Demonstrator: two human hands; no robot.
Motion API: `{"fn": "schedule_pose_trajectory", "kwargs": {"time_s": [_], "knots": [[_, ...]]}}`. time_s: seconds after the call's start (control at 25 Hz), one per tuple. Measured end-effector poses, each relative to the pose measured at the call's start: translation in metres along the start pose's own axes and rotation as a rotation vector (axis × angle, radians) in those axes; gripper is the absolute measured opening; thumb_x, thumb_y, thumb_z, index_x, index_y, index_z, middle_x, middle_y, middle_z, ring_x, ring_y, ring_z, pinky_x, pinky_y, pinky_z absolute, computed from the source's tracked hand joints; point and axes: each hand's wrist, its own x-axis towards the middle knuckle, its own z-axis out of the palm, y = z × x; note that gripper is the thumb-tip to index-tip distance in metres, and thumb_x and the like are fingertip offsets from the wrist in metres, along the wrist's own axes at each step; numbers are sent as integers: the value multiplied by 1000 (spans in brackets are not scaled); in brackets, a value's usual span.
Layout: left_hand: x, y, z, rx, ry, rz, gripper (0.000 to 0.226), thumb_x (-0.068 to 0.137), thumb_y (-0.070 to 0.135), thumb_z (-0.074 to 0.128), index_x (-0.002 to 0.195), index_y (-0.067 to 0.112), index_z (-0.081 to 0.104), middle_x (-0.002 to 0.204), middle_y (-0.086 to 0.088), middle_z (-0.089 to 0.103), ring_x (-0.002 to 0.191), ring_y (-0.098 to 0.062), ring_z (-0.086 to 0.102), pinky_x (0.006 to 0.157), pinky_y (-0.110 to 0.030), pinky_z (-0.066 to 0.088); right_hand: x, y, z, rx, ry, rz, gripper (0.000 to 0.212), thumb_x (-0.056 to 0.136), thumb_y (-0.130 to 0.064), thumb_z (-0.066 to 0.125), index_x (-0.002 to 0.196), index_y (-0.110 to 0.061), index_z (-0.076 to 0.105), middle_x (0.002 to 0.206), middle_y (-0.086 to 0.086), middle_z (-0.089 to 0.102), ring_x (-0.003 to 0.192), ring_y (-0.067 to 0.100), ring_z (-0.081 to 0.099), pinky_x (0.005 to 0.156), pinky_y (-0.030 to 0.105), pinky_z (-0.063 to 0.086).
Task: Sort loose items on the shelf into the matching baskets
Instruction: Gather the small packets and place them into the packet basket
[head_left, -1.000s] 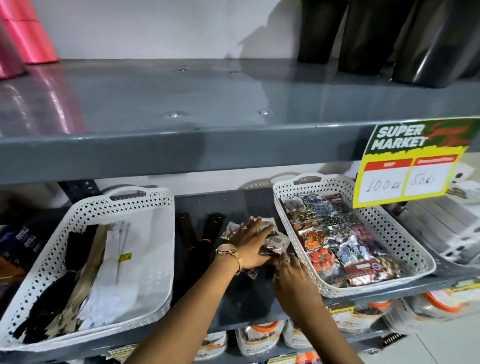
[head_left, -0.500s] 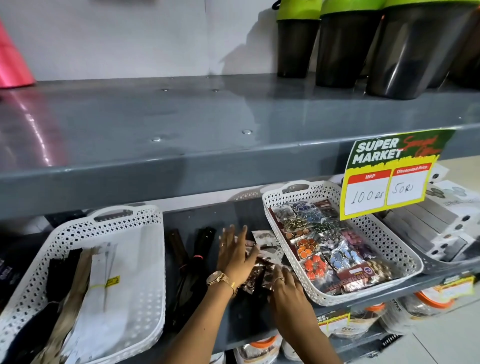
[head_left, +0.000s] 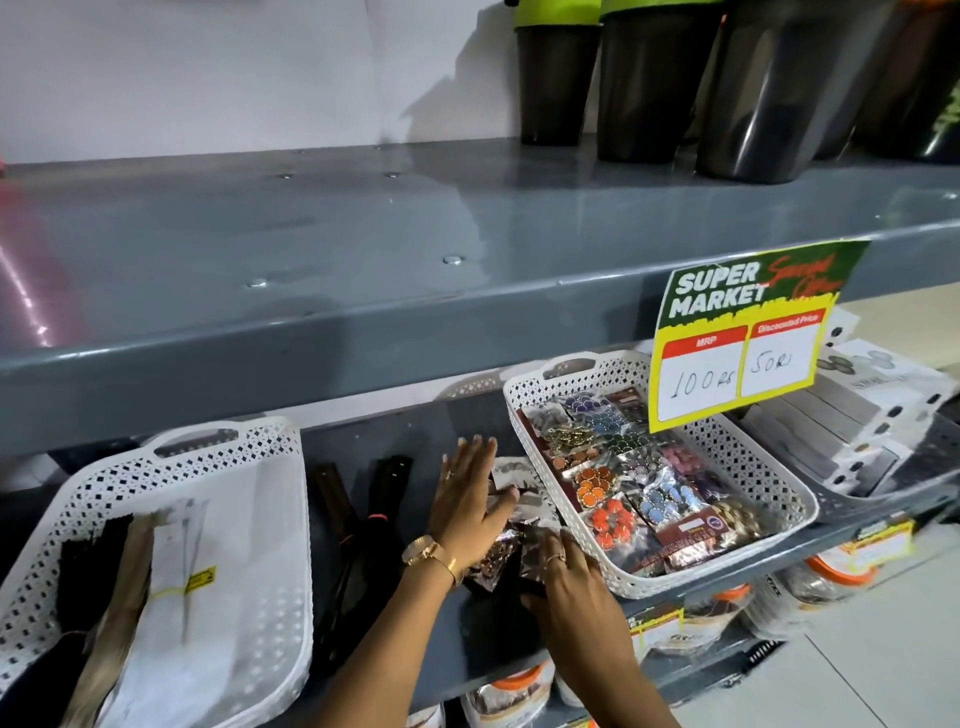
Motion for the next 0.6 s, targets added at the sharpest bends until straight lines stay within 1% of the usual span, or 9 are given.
{"fn": "schedule_pose_trajectory", "kwargs": {"time_s": [0.08, 0.16, 0.24, 0.28, 0.32, 0.36, 0.44, 0.52, 0.6], "knots": [[16, 7, -7, 19, -179, 40, 68, 87, 47, 55, 145, 24, 28, 157, 1, 24, 147, -20, 16, 121, -39, 11, 5, 0, -3, -62, -23, -3, 69, 89, -34, 59, 145, -10, 27, 150, 9, 36, 123, 25, 52, 99, 32, 51], [33, 15, -12, 18, -331, 32, 69, 79, 51, 65, 137, 19, 44, 147, -6, 44, 136, -24, 41, 115, -42, 34, 10, -2, -8, -153, -27, -43, 51, 91, -30, 58, 134, -8, 42, 140, 10, 47, 113, 23, 58, 92, 32, 55], [44, 18, -16, 78, -308, 76, 58, 76, 46, 70, 123, 15, 59, 130, -7, 62, 118, -24, 59, 99, -34, 48, 11, -5, -12, -220, -13, -89, 36, 94, -22, 52, 127, -8, 48, 131, 11, 53, 107, 23, 60, 85, 31, 57], [47, 18, -17, 116, -251, 103, 45, 80, 40, 68, 116, 15, 64, 121, -6, 68, 109, -23, 63, 88, -28, 49, 10, -6, -12, -249, -11, -115, 34, 95, -18, 49, 127, -7, 47, 130, 13, 54, 107, 24, 59, 83, 31, 57], [48, 17, -18, 151, -187, 124, 31, 85, 33, 65, 112, 17, 67, 114, -5, 71, 102, -23, 65, 79, -24, 46, 9, -6, -12, -270, -5, -142, 34, 96, -16, 46, 128, -5, 46, 130, 15, 53, 108, 25, 58, 81, 32, 58], [49, 15, -19, 173, -137, 138, 25, 87, 27, 61, 109, 18, 68, 110, -4, 73, 98, -23, 66, 75, -24, 44, 8, -6, -11, -283, 8, -165, 35, 96, -14, 45, 129, -3, 44, 130, 17, 52, 109, 26, 58, 80, 32, 58], [50, 14, -19, 195, -161, 155, 26, 86, 35, 61, 104, 17, 68, 106, -4, 72, 94, -21, 65, 76, -27, 46, 5, -7, -17, -297, 49, -193, 33, 95, -12, 47, 127, -3, 46, 127, 17, 55, 107, 27, 59, 78, 33, 57], [53, 15, -15, 219, -250, 146, 34, 80, 42, 66, 99, 14, 65, 105, -6, 65, 96, -20, 59, 82, -33, 48, 2, -8, -30, -287, 87, -202, 26, 93, -11, 51, 118, -7, 52, 114, 12, 64, 97, 25, 65, 73, 32, 58], [57, 17, -10, 253, -235, 133, 27, 80, 31, 66, 98, 10, 65, 102, -8, 63, 97, -23, 57, 82, -34, 46, 1, -8, -48, -226, 121, -201, 16, 94, -12, 50, 108, -8, 58, 94, 7, 69, 77, 22, 69, 64, 29, 59]]}}
